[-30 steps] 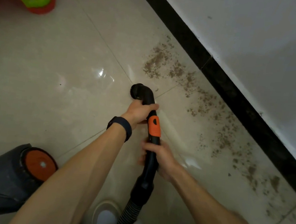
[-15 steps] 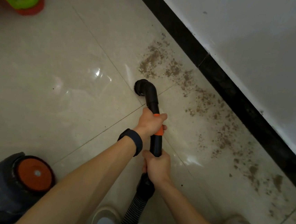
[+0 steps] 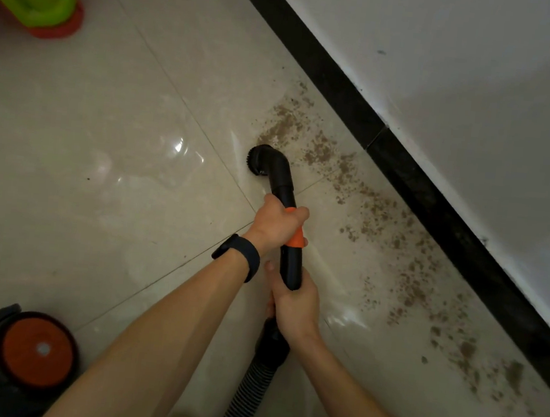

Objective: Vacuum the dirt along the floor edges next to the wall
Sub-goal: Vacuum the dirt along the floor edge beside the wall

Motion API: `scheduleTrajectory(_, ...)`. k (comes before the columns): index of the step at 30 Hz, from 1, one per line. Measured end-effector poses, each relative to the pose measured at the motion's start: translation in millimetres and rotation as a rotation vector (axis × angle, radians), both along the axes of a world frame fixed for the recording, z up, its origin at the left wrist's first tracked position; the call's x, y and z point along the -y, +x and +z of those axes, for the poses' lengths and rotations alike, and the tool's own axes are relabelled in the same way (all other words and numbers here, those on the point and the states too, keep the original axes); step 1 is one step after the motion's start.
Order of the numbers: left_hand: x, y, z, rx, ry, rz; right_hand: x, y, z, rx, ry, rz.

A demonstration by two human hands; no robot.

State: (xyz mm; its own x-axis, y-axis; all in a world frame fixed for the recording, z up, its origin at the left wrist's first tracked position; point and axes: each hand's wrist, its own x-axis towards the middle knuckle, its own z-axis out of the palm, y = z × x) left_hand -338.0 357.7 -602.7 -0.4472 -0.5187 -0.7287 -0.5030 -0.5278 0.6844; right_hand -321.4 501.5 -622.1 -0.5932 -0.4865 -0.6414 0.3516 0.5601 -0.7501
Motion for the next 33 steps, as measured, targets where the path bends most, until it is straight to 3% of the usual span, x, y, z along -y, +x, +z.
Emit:
scheduleTrajectory(8,3.6,-1.4,-2.5,0.005,-0.025,-0.003,-2.4,3.0,3.6,-0.209,-0.046,0.094)
scheduleTrajectory(12,-5.7,-0.2,-2.8,0.129,-0.252,-0.064,-1.5,-0.2,1.5,-0.211,-0.028,0.069)
scheduleTrajectory(16,-18.8,5.4,-4.7,0.123,-0.373,-0.111,-1.3,1.6,0.0,-0.201,-0.017,0.063)
scheduleTrajectory(33,54.9,-37.9,-0.1,0.073,-0.339,-0.185,63.3,-38.8,-0.2,-0.271,0.017,0.067)
